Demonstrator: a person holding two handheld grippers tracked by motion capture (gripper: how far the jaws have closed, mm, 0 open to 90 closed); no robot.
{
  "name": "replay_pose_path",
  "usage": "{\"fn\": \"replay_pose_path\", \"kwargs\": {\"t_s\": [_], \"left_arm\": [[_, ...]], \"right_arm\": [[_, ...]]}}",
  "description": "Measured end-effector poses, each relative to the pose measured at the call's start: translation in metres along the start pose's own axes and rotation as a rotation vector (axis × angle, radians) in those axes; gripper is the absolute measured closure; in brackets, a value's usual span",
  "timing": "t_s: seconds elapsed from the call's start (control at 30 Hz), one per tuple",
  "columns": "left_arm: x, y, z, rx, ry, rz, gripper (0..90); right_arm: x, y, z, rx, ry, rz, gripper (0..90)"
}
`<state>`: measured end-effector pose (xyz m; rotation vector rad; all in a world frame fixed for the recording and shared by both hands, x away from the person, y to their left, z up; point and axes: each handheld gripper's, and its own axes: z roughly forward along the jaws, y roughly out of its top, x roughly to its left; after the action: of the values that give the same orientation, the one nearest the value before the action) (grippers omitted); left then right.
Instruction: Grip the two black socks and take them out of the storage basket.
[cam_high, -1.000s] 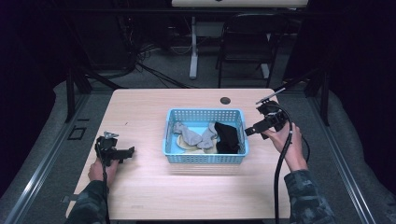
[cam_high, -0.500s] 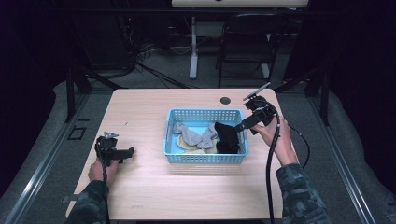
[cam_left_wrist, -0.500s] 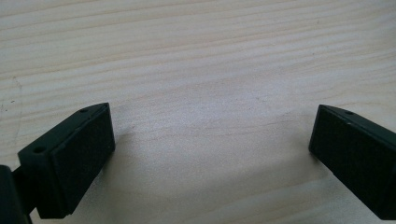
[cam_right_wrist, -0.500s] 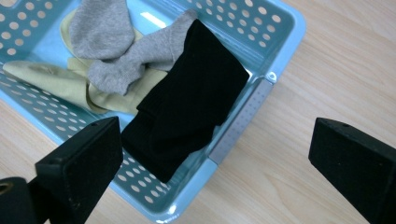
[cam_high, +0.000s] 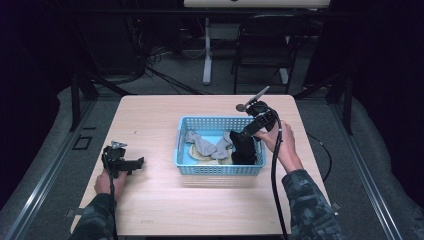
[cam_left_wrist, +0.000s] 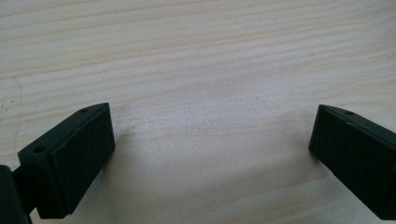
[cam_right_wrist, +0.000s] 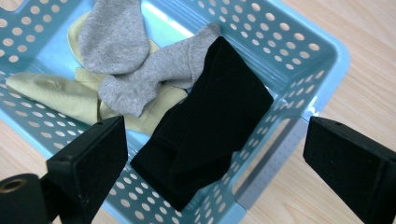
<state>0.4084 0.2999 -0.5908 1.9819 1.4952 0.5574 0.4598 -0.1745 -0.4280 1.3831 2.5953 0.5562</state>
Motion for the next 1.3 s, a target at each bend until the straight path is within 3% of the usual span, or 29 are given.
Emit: {"fn": "replay_pose_path", "kwargs": {"t_s": [0.3,0.67,0.8,0.87,1.0,1.23,1.3], "left_arm": [[0.0,0.0,0.0,0.0,0.0,0.0,0.3],[0.0,0.0,0.0,0.0,0.0,0.0,0.3],[0.0,0.0,0.0,0.0,0.0,0.0,0.3],[0.0,0.0,0.0,-0.001,0.0,0.001,0.3],[0.0,0.0,0.0,0.0,0.0,0.0,0.3],[0.0,0.0,0.0,0.0,0.0,0.0,0.3],[0.0,0.0,0.0,0.0,0.0,0.0,0.3]], "right_arm": [[0.007,0.006,0.02,0.022,0.011,0.002,13.3],[0.022,0.011,0.053,0.099,0.005,-0.007,19.7],[0.022,0.011,0.062,0.116,-0.004,-0.006,21.6],[0.022,0.01,0.069,0.119,-0.007,0.019,23.0],[0.021,0.009,0.076,0.144,-0.019,0.007,23.9],[0.018,0.006,0.084,0.168,-0.039,0.031,27.1],[0.017,0.005,0.087,0.162,-0.045,0.054,34.7]]}}
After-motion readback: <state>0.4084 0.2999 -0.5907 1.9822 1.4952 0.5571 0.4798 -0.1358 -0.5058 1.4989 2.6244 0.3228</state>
